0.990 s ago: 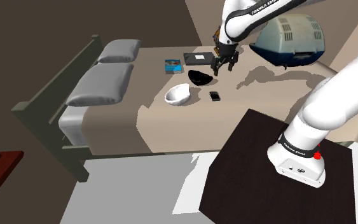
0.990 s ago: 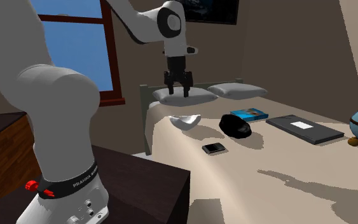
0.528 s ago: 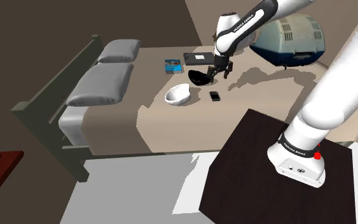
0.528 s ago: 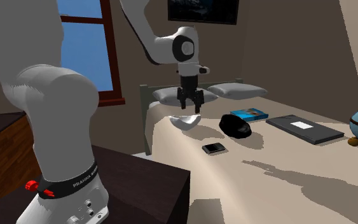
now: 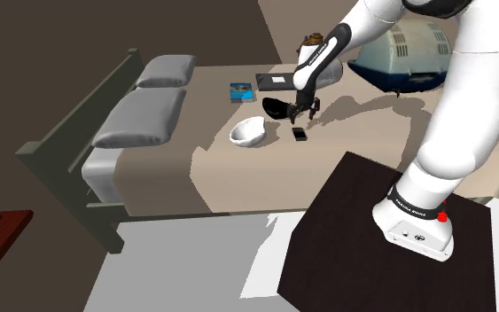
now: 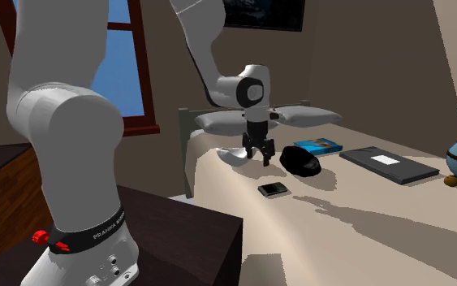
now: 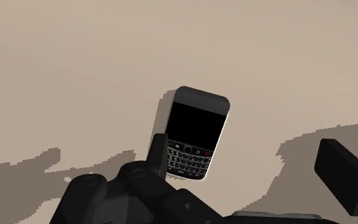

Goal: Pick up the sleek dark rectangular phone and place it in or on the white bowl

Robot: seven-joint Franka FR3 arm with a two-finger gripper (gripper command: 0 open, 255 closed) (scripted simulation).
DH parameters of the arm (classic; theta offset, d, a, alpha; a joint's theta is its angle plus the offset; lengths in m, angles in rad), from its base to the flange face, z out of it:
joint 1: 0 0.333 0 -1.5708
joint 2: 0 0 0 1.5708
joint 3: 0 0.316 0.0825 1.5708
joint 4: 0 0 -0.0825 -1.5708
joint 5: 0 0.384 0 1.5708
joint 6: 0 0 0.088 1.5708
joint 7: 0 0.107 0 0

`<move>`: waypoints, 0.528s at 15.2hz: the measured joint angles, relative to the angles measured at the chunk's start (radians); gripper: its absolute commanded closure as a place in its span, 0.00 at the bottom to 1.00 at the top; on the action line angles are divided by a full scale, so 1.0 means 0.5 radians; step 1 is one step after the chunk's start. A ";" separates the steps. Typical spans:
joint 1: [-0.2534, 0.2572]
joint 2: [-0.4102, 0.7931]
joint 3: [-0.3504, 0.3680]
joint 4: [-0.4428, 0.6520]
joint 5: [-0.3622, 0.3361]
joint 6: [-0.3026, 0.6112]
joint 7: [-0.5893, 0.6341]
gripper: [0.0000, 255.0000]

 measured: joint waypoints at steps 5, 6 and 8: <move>-0.117 0.403 0.024 0.262 0.126 0.133 -0.059 0.00; -0.134 0.476 0.030 0.311 0.146 0.155 -0.057 0.00; -0.160 0.567 0.040 0.360 0.169 0.193 -0.062 0.00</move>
